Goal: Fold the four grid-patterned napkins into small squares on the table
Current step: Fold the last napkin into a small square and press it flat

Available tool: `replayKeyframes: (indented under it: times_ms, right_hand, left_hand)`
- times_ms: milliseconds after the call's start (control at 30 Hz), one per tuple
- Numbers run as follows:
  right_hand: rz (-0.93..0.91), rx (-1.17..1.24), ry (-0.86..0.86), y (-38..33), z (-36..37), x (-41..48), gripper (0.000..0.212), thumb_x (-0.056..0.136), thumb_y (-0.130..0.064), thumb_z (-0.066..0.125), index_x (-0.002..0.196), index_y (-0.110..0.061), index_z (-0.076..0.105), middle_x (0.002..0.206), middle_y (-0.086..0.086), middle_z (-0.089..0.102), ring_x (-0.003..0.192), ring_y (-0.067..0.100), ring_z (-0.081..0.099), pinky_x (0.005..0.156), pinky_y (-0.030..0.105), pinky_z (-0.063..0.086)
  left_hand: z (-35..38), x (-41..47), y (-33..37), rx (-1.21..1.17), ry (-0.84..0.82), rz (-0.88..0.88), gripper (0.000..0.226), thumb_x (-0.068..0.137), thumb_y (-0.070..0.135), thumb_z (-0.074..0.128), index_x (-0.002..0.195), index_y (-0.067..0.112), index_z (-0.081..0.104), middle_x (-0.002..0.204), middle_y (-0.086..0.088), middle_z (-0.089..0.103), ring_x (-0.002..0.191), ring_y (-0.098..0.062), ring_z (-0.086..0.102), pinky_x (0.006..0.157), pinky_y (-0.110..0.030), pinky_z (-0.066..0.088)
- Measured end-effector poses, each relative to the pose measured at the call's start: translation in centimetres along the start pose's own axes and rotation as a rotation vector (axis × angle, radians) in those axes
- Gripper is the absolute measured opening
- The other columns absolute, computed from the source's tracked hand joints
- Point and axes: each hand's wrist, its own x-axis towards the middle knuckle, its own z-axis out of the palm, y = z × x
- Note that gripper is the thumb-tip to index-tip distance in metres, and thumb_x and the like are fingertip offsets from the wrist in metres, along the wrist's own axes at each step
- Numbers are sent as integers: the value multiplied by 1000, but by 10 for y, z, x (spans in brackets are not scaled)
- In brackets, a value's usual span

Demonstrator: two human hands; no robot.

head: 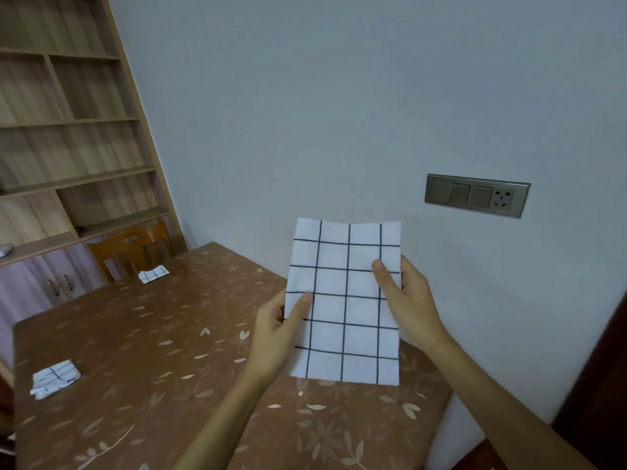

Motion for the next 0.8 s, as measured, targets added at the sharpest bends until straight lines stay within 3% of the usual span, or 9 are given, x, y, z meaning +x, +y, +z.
replayKeyframes:
  times_ms: [100, 200, 233, 333, 400, 533, 667, 733, 800]
  right_hand:
    - [166, 55, -216, 2, -12, -1, 26, 95, -27, 64, 119, -19, 66, 110, -9, 76, 106, 10, 70, 82, 15, 54]
    - [173, -2, -272, 8, -20, -5, 43, 92, -35, 69, 113, 2, 65, 110, 25, 70, 107, 41, 67, 96, 48, 55]
    - [171, 0, -262, 6, -22, -6, 42, 92, -34, 69, 112, 3, 66, 110, 28, 70, 107, 43, 66, 99, 51, 52]
    - [175, 30, -252, 0, -26, -9, 21, 96, -21, 63, 109, -8, 73, 104, 9, 78, 102, 27, 73, 94, 39, 57]
    - [197, 41, -246, -1, -28, -9, 19, 97, -18, 61, 108, -8, 74, 103, 9, 78, 102, 27, 73, 89, 35, 59]
    - [243, 56, -233, 2, -27, -10, 21, 96, -23, 63, 111, -17, 75, 109, 9, 76, 108, 26, 71, 100, 48, 52]
    - [264, 195, -207, 2, -23, -13, 24, 95, -6, 59, 103, -16, 79, 107, 9, 77, 102, 27, 73, 93, 42, 54]
    - [269, 207, -213, 5, -22, -12, 29, 95, 1, 55, 91, -13, 80, 96, 9, 78, 89, 24, 74, 83, 37, 56]
    - [286, 201, -207, 5, -21, -12, 38, 96, 6, 46, 76, -8, 75, 71, 0, 71, 60, 12, 64, 60, 22, 51]
  left_hand:
    - [-1, 3, 2, -73, 77, 2, 19, 101, 15, 57, 110, 14, 73, 104, -2, 80, 95, -21, 77, 76, -31, 62]
    - [-8, 5, 2, -86, 80, -31, 19, 100, 19, 58, 110, 17, 74, 106, -1, 80, 96, -22, 77, 79, -35, 63]
    - [-12, 6, 2, -79, 65, -50, 18, 99, 20, 59, 108, 18, 75, 105, -2, 80, 96, -26, 76, 79, -40, 63]
    - [-25, 9, 5, -56, -14, -96, 19, 98, 21, 60, 107, 16, 76, 105, -10, 79, 97, -36, 75, 83, -49, 63]
    - [-32, 11, 9, -40, -71, -111, 22, 100, 18, 57, 110, 11, 75, 106, -12, 79, 98, -37, 74, 84, -47, 63]
    - [-44, 11, 13, 2, -135, -115, 25, 103, 16, 53, 113, 10, 74, 105, -13, 78, 94, -35, 75, 74, -36, 62]
    - [-46, 9, 14, -109, -167, -141, 26, 102, 9, 51, 105, 16, 76, 92, -5, 77, 76, -22, 71, 65, -28, 55]
    - [-46, 8, 12, -140, -144, -145, 30, 101, 5, 52, 89, 17, 77, 80, -4, 71, 68, -19, 63, 60, -27, 49]
    - [-47, 10, 7, -129, -88, -145, 34, 98, 3, 49, 81, 14, 75, 83, -14, 66, 71, -25, 55, 57, -27, 44]
